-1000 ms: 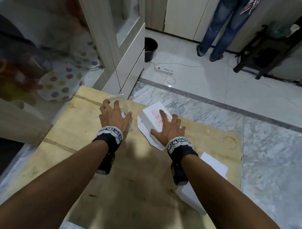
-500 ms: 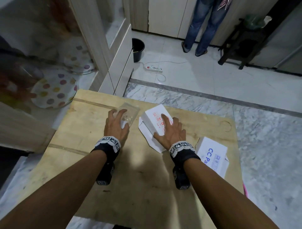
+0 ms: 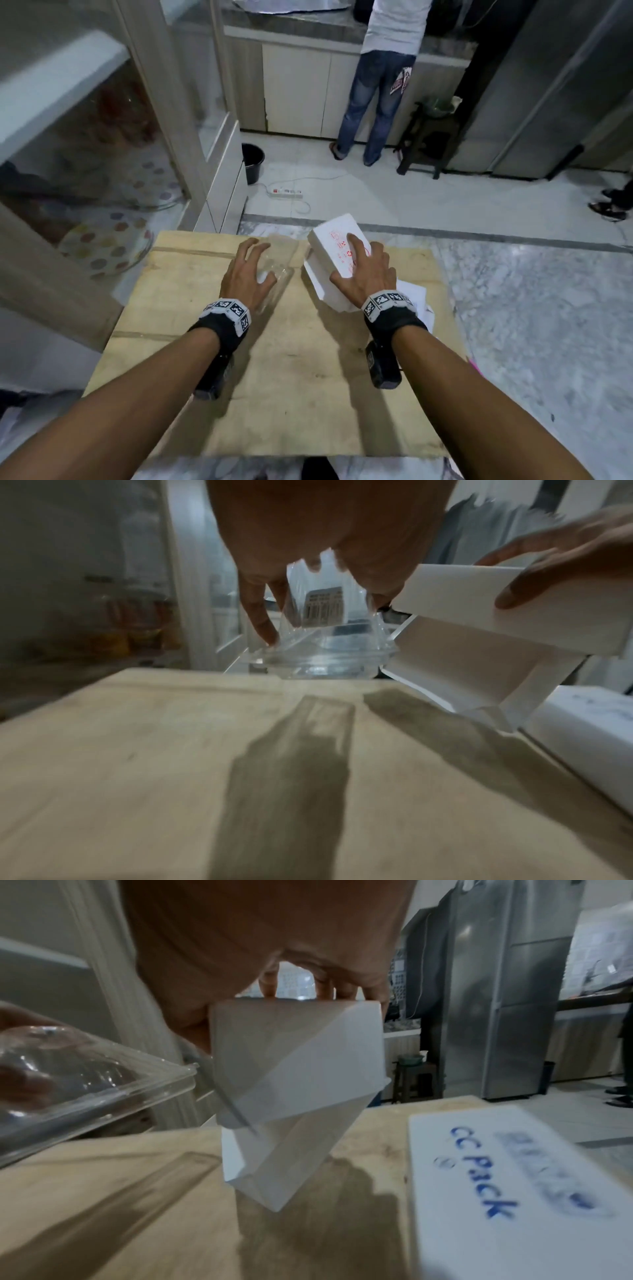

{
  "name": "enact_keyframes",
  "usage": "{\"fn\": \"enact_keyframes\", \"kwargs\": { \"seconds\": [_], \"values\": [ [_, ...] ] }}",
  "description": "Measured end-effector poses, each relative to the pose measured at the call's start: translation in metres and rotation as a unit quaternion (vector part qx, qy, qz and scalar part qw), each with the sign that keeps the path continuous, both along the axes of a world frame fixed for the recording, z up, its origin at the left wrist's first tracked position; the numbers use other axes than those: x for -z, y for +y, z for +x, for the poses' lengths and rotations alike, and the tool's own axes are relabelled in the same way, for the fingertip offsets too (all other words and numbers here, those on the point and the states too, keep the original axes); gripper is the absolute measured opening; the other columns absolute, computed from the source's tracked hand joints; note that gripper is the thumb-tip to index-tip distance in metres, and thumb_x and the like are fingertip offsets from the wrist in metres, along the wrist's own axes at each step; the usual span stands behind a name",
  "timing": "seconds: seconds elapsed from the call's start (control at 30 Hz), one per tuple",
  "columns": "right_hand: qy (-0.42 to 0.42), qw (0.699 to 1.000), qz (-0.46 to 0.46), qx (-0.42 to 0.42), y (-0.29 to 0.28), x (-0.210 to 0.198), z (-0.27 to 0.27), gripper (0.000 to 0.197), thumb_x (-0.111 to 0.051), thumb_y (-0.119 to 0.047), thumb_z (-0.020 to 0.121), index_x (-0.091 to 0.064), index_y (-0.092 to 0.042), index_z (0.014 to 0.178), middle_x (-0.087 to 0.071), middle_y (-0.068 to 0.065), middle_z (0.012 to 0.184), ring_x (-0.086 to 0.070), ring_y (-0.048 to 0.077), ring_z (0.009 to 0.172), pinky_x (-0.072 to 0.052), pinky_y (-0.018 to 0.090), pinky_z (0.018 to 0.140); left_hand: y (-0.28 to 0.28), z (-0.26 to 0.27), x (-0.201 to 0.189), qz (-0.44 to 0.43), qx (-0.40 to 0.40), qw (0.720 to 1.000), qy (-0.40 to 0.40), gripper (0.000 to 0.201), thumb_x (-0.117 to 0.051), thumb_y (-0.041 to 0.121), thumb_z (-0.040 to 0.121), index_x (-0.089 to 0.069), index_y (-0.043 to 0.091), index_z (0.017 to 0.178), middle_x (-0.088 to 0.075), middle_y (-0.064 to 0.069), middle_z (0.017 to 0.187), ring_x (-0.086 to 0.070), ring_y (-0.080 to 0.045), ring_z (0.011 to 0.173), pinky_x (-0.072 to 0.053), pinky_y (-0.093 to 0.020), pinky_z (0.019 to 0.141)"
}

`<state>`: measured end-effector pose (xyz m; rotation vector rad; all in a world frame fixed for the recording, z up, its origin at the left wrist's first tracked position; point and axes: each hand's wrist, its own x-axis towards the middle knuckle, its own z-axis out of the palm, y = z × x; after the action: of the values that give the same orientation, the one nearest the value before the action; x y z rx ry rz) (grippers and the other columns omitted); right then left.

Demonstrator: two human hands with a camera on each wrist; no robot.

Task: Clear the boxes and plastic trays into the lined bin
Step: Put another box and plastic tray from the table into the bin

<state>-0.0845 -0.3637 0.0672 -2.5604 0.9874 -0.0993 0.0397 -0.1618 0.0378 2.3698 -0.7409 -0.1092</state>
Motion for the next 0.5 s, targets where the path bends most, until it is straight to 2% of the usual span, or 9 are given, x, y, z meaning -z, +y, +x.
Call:
{"fn": "enact_keyframes", "kwargs": {
  "seconds": [0.1, 0.2, 0.37, 0.5],
  "values": [
    [-0.026, 0.999, -0.016, 0.039, -0.017, -0.033, -0.028, 0.084, -0.059, -0.053, 0.069, -0.023, -0.041, 0.144, -0.035, 0.007, 0.134, -0.039, 0.033, 0.121, -0.039, 0.049, 0.097, -0.031, -0.007, -0.040, -0.020, 0.037, 0.998, -0.039, 0.055, -0.066, 0.023, 0.079, -0.048, 0.025, 0.131, -0.037, 0.002, 0.144, -0.063, -0.033, 0.089, -0.053, -0.040, 0.082],
    [-0.049, 0.994, -0.033, 0.092, -0.044, -0.065, -0.068, 0.083, -0.060, -0.052, 0.070, -0.024, -0.040, 0.144, -0.035, 0.007, 0.134, -0.038, 0.033, 0.124, -0.038, 0.049, 0.099, -0.072, -0.023, -0.070, -0.052, 0.081, 0.993, -0.067, 0.055, -0.066, 0.019, 0.077, -0.050, 0.021, 0.130, -0.039, -0.001, 0.144, -0.058, -0.031, 0.109, -0.052, -0.040, 0.088],
    [-0.059, 0.979, -0.063, 0.185, -0.099, -0.099, -0.155, 0.085, -0.061, -0.052, 0.070, -0.022, -0.040, 0.145, -0.034, 0.008, 0.138, -0.036, 0.033, 0.126, -0.037, 0.049, 0.100, -0.147, -0.076, -0.101, -0.076, 0.165, 0.980, -0.078, 0.055, -0.065, 0.024, 0.079, -0.047, 0.024, 0.131, -0.036, 0.002, 0.144, -0.057, -0.032, 0.108, -0.053, -0.045, 0.087],
    [-0.045, 0.966, -0.076, 0.242, -0.138, -0.104, -0.229, 0.085, -0.061, -0.053, 0.070, -0.022, -0.039, 0.144, -0.034, 0.011, 0.140, -0.037, 0.036, 0.125, -0.037, 0.050, 0.099, -0.207, -0.136, -0.105, -0.084, 0.217, 0.970, -0.068, 0.055, -0.065, 0.028, 0.079, -0.045, 0.026, 0.131, -0.035, 0.003, 0.144, -0.060, -0.033, 0.097, -0.054, -0.044, 0.082]
  ]
}}
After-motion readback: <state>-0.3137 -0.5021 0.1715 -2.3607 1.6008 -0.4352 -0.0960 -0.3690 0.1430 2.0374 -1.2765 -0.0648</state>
